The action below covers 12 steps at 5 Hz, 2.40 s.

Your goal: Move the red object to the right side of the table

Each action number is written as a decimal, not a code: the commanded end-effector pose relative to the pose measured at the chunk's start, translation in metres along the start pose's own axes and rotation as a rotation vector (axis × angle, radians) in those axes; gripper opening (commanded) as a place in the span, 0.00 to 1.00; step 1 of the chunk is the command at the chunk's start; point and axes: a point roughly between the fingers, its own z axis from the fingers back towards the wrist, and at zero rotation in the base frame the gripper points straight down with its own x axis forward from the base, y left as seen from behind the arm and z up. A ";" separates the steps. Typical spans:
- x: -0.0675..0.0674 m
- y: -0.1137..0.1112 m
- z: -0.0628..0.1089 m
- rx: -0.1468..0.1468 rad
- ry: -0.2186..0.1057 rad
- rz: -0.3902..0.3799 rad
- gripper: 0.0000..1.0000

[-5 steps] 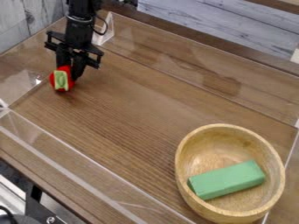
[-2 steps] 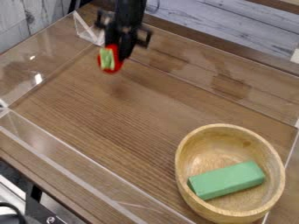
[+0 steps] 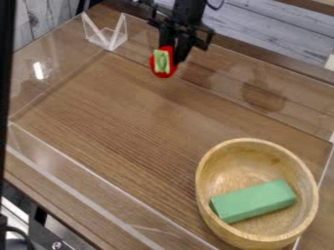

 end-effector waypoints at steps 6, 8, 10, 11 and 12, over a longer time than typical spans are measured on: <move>-0.048 -0.089 0.076 -0.118 -0.135 0.035 0.00; -0.045 -0.113 0.067 -0.115 -0.131 -0.041 0.00; -0.040 -0.113 0.047 -0.132 -0.107 -0.009 0.00; -0.037 -0.108 0.030 -0.160 -0.089 0.072 0.00; -0.034 -0.104 0.017 -0.173 -0.082 0.116 0.00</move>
